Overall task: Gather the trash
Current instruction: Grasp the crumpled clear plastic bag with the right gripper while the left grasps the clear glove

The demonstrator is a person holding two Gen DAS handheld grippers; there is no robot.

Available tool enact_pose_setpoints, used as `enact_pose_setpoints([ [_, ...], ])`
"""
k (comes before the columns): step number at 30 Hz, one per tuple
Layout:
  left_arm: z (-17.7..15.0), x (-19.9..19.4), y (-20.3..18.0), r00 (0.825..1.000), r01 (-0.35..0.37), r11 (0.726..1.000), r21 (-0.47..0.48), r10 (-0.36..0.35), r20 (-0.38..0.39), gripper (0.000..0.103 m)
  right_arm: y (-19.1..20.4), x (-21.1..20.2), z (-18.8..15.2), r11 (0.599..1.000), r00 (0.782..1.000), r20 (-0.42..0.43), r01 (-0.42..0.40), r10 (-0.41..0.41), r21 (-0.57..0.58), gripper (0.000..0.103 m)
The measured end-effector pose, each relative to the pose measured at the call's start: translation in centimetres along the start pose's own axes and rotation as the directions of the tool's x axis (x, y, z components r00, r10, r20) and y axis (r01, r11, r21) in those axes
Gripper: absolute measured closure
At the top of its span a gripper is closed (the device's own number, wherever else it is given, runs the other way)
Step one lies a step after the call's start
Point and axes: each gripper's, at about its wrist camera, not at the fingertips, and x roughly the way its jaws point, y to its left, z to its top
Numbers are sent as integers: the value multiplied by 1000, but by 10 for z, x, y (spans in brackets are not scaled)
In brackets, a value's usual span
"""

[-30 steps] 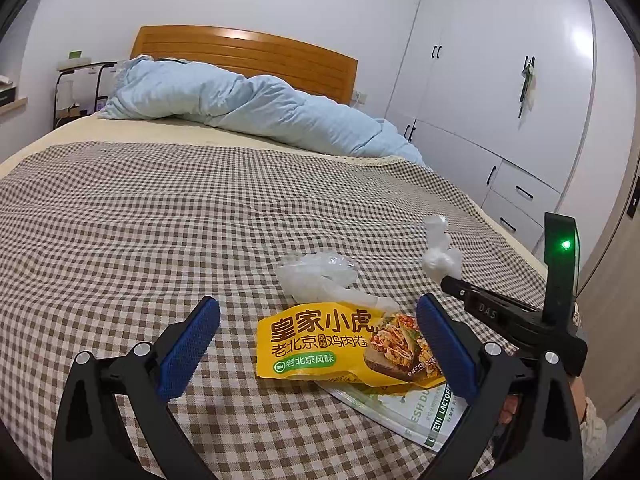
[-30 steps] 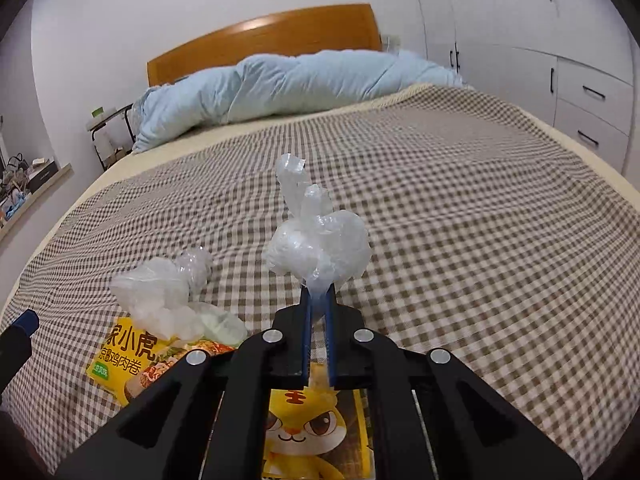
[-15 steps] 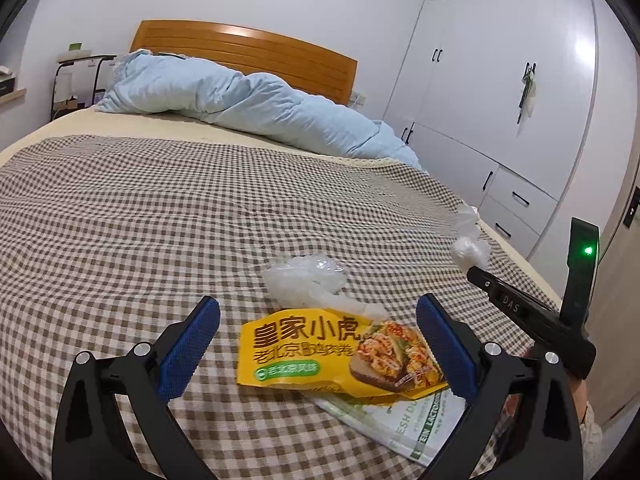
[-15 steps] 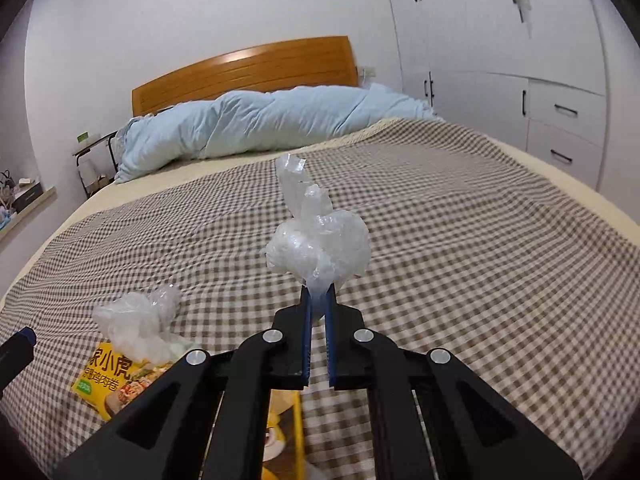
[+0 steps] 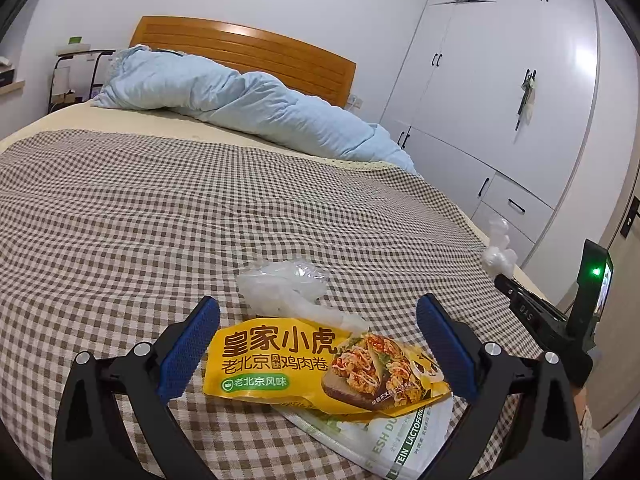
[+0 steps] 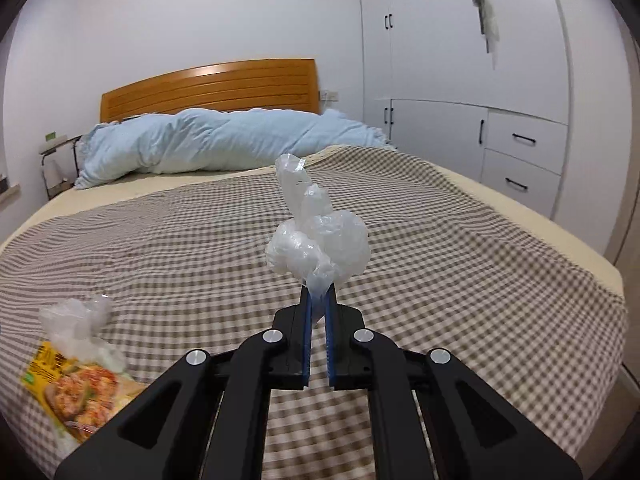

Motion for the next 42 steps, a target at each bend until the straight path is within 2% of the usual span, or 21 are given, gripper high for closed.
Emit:
enact_pose_setpoints([
  [6,0,2,-4,1000,1,1000,4,-1,1,8,-7,3,-7,996,998,23,63,-62,-57,97],
  [16,-3,7,-4,1000,-13,1000,2,13,-12,8,-9,8,-15,995,998,9,68,-67,-67,97],
  [24,-6,15,-4,999,-3,1000,-25,2,-32,8,-25,22,-20,998,997,-54,56,-56,10,97],
  [29,-12,24,-21,999,6,1000,-6,-6,-49,8,-25,21,-18,998,997,-48,61,-60,15,97],
  [32,-12,33,-30,997,-36,999,39,39,-71,8,-25,19,-18,998,998,-37,60,-59,13,97],
  [35,-4,51,-33,986,-94,992,89,105,-126,8,-27,17,-19,998,998,-33,54,-54,22,97],
  [39,14,74,-25,962,-184,976,118,204,-182,8,-27,17,-19,998,998,-34,53,-53,24,97],
  [42,24,94,-10,942,-189,979,81,204,-268,9,-26,16,-20,998,998,-36,55,-55,21,97],
])
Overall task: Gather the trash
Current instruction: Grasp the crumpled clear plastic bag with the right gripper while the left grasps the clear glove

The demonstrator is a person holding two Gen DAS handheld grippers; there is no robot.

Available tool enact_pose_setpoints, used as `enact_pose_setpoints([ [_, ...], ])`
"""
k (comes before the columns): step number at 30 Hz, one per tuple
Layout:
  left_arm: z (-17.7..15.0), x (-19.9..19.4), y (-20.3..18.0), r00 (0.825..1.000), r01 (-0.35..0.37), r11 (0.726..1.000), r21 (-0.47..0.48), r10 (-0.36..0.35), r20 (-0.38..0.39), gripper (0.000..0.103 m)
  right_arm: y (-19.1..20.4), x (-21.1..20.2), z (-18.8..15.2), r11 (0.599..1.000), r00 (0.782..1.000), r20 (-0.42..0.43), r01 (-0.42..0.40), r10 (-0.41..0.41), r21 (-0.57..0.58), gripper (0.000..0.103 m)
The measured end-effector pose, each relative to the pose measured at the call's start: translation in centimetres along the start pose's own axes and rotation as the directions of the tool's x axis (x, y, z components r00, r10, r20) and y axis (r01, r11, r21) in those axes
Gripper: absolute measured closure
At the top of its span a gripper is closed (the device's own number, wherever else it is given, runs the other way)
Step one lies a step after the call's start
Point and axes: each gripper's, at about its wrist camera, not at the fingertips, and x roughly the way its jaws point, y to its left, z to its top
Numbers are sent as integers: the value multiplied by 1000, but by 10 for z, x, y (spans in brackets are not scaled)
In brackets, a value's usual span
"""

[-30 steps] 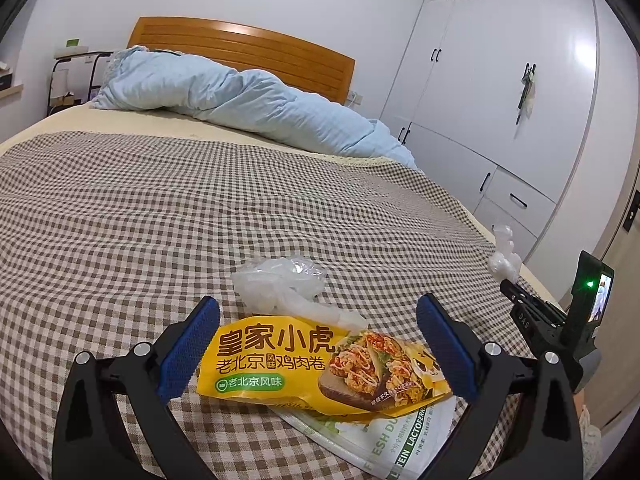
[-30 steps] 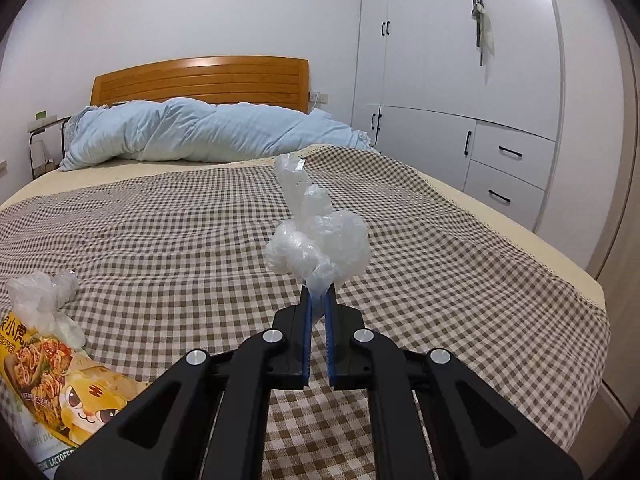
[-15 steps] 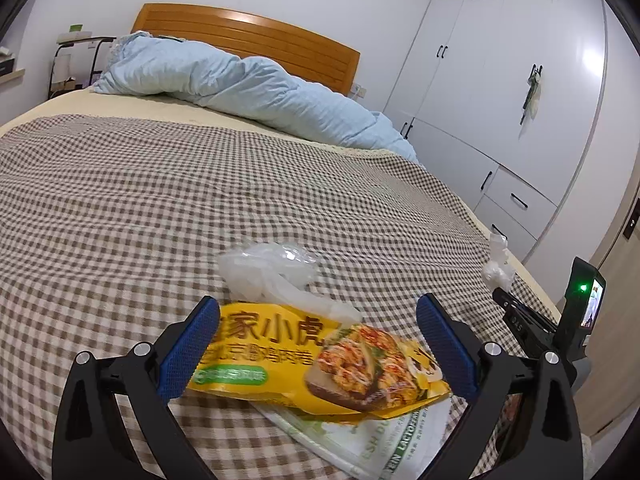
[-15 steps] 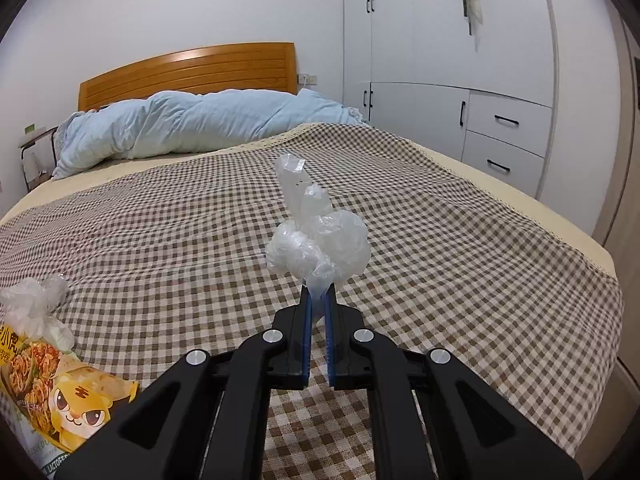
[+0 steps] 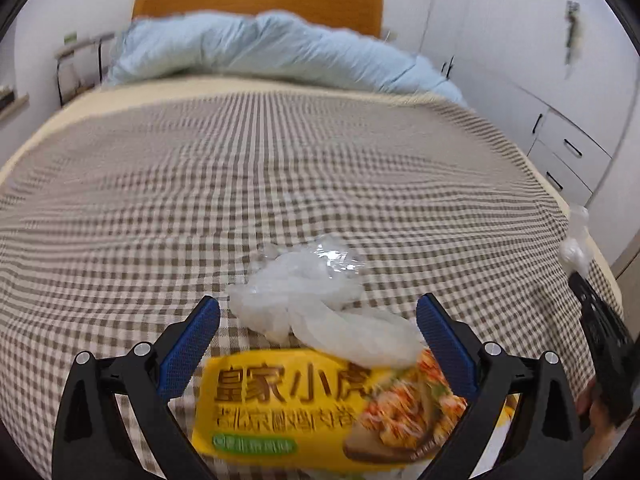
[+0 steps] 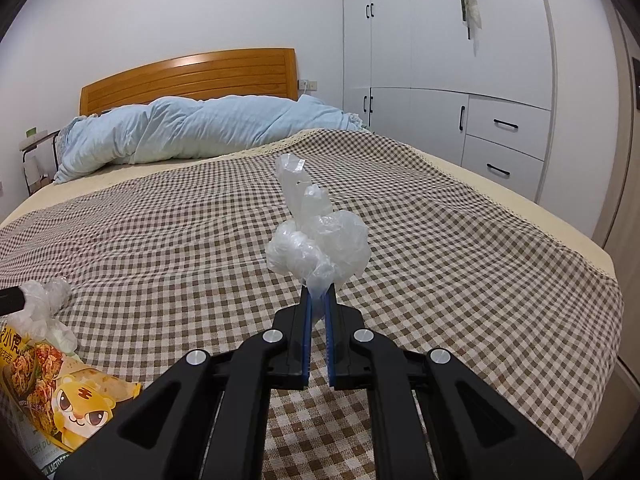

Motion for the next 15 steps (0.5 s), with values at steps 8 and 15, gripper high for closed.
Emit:
enact_pose_setpoints([
  [8,4,30,15,991,16,997,-81,-26,-129,54,2,2,2,1000,1000,-5,-8,8,1,97],
  [15,5,7,8,999,-8,998,-58,5,-43,81,0,-1,2,1000,1000,12,-18,18,3,97],
])
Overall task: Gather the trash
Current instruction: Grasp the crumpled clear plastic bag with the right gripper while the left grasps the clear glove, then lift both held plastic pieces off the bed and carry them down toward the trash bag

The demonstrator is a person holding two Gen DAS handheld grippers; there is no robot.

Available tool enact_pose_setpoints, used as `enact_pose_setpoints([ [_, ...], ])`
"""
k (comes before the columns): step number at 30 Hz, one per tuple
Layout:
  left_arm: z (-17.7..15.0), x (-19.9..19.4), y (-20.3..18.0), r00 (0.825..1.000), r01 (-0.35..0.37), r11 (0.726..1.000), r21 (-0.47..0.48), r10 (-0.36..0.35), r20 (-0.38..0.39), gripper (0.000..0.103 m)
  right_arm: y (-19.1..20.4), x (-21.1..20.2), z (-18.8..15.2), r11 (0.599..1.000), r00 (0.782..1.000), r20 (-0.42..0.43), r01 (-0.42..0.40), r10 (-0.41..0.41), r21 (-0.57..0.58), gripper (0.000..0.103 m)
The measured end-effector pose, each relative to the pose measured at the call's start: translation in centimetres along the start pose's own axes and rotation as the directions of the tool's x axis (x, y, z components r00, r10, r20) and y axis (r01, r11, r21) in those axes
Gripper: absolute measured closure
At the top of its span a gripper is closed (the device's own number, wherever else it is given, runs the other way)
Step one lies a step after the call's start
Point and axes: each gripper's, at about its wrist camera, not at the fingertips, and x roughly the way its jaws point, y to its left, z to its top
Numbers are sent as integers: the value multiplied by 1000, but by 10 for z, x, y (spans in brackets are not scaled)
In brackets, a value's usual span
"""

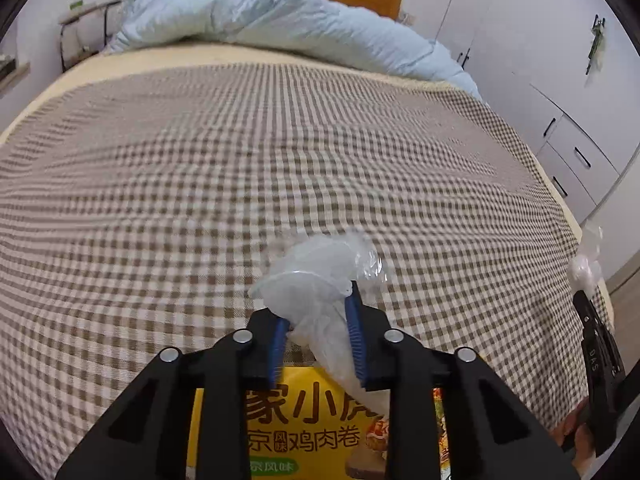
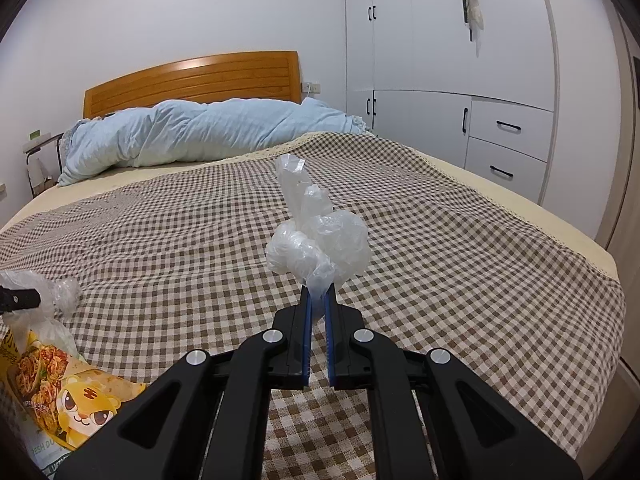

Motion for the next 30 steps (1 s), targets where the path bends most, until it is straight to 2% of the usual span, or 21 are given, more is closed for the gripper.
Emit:
enact_pose_setpoints([
  [6,5,-25,-8,998,-11,1000,18,10,68,87,-1,-10,3,1000,999,44,-19,19,7,97],
  [15,10,-67,-23,984,-24,999,32,18,179,87,9,-34,10,999,992,120,-46,49,-23,97],
  [25,-2,-111,-50,968,-20,995,97,-5,251,87,8,-70,23,989,973,177,-148,148,-13,97],
  [30,-15,-139,-64,947,-10,993,115,-28,320,87,6,-83,29,982,961,201,-188,188,-20,97],
])
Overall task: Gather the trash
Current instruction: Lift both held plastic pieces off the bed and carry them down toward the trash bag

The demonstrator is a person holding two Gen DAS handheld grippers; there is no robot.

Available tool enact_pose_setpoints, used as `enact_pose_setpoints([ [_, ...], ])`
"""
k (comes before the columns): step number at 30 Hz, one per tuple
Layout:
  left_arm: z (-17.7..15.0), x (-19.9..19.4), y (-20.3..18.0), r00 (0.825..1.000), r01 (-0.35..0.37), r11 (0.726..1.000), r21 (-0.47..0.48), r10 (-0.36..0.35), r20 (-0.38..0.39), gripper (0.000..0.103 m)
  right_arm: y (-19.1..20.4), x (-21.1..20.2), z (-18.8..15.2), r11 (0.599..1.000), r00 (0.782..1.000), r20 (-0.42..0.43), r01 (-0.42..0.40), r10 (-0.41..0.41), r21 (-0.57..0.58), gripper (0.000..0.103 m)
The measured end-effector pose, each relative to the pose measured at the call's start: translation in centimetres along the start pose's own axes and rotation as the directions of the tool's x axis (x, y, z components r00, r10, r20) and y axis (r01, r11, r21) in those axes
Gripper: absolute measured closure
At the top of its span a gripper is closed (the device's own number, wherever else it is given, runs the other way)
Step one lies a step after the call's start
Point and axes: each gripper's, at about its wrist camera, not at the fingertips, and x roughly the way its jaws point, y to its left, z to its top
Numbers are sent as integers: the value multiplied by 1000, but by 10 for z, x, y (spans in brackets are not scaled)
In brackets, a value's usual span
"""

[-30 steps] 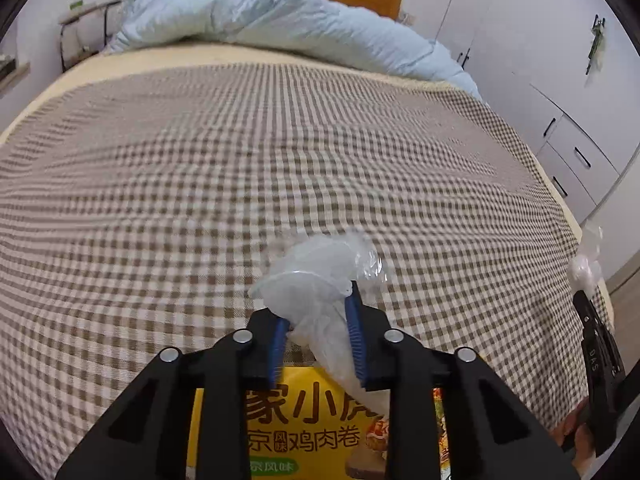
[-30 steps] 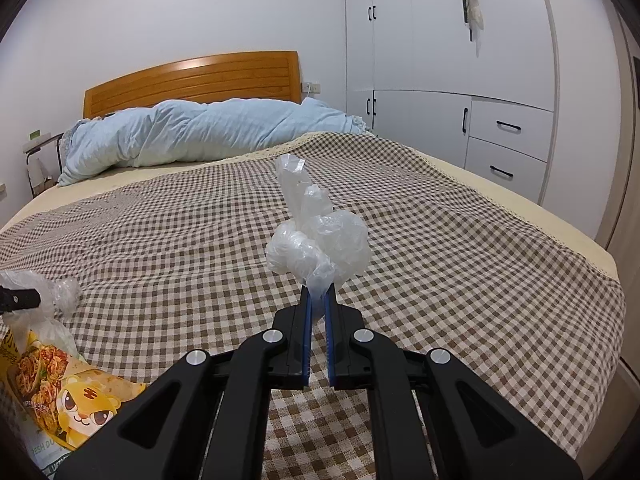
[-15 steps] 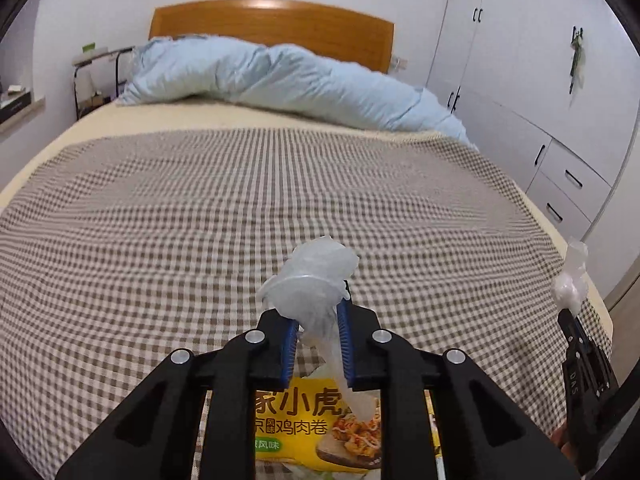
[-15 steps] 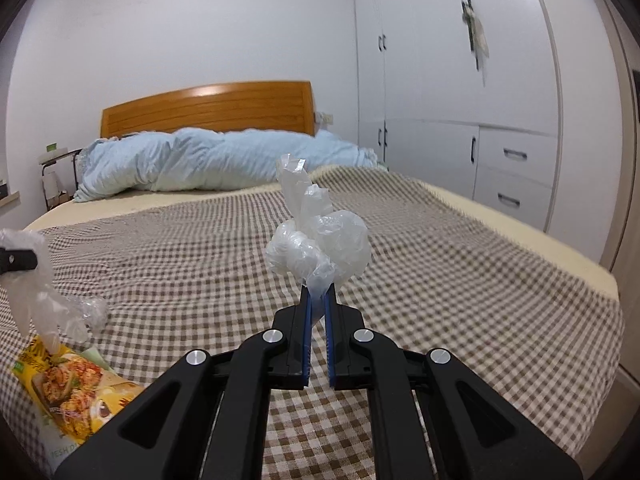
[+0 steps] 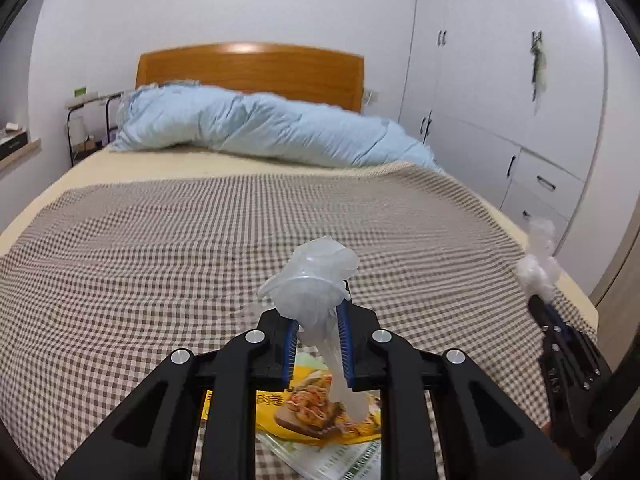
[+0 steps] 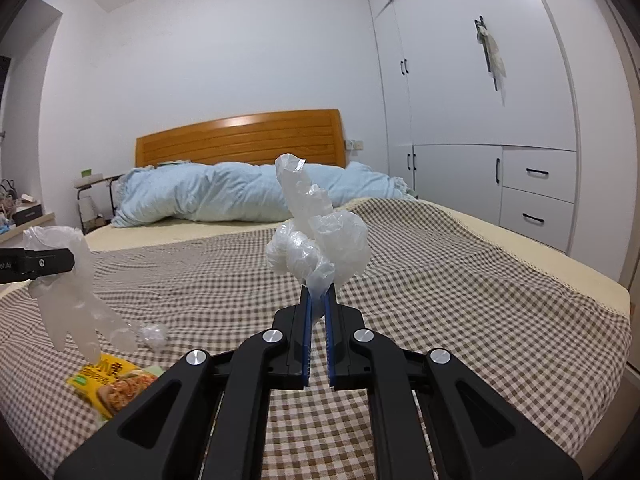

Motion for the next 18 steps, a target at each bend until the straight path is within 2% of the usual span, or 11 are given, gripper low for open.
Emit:
enact_pose_setpoints([
  [7,-6,-43,-24,998,47,998,30,-49,51,87,0,-28,10,997,997,7,-80,80,-7,97],
  [12,-15,-70,-27,994,84,996,24,-86,62,87,3,-65,14,995,995,54,-87,90,-45,97],
  [18,-29,-99,-33,991,119,993,21,-120,65,87,1,-110,14,992,991,67,-113,116,-49,97],
])
